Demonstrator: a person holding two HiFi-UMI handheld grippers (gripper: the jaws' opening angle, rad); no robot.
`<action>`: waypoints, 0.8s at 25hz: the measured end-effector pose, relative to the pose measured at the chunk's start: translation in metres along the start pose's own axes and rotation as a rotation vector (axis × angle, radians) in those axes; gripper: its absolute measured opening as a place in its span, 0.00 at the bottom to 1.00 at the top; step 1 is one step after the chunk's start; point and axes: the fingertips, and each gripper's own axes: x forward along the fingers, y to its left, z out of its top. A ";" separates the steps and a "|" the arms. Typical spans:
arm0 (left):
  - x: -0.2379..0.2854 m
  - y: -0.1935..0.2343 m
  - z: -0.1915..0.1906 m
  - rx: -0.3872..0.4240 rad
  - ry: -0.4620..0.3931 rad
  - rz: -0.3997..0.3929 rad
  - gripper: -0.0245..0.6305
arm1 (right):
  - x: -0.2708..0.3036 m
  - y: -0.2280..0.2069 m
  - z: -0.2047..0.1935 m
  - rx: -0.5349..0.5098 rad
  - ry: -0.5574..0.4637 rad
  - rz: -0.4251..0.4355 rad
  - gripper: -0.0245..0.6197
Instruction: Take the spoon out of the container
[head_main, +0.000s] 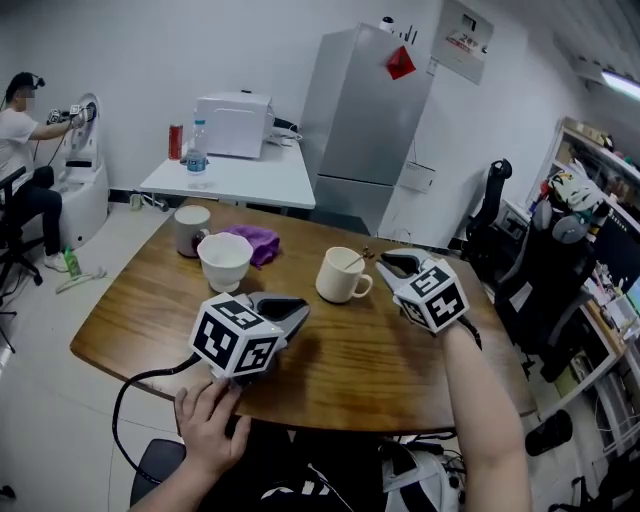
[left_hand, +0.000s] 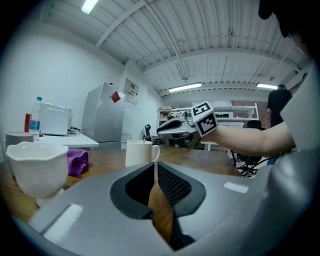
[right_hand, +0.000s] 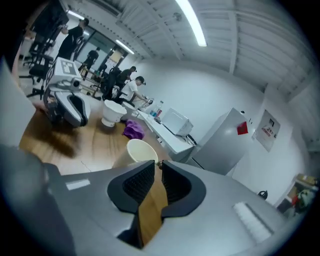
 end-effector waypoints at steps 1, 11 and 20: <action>0.000 0.000 0.000 0.000 0.000 0.000 0.07 | 0.003 -0.002 -0.002 -0.034 0.021 -0.012 0.12; 0.000 0.002 -0.001 0.002 -0.002 0.000 0.07 | 0.029 -0.006 -0.012 -0.166 0.085 -0.044 0.19; -0.002 0.003 0.001 0.005 -0.002 -0.013 0.07 | 0.044 -0.005 -0.014 -0.299 0.132 -0.112 0.18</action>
